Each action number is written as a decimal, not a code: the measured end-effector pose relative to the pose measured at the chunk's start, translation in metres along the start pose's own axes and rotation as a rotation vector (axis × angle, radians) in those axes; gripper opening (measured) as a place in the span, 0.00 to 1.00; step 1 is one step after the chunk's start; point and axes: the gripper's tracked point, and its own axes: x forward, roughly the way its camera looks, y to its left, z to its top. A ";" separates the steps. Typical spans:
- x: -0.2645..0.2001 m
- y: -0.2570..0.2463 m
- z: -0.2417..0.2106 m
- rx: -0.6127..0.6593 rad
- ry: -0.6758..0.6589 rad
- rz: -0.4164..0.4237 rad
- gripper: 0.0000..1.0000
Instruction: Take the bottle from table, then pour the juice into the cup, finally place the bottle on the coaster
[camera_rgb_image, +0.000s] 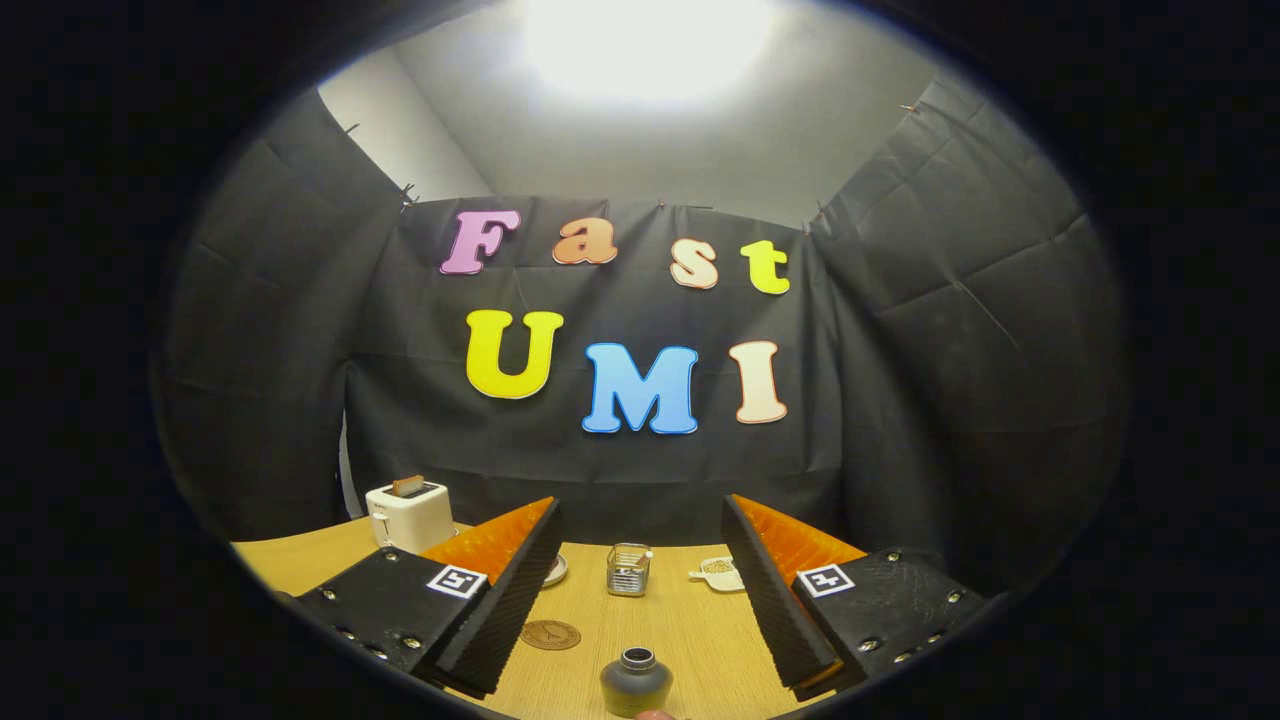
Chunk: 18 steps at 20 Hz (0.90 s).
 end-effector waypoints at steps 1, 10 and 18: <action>0.000 0.000 -0.001 0.003 -0.001 0.002 0.97; 0.000 0.003 -0.043 0.014 0.034 0.028 0.97; -0.002 0.008 -0.109 0.014 0.145 0.057 0.97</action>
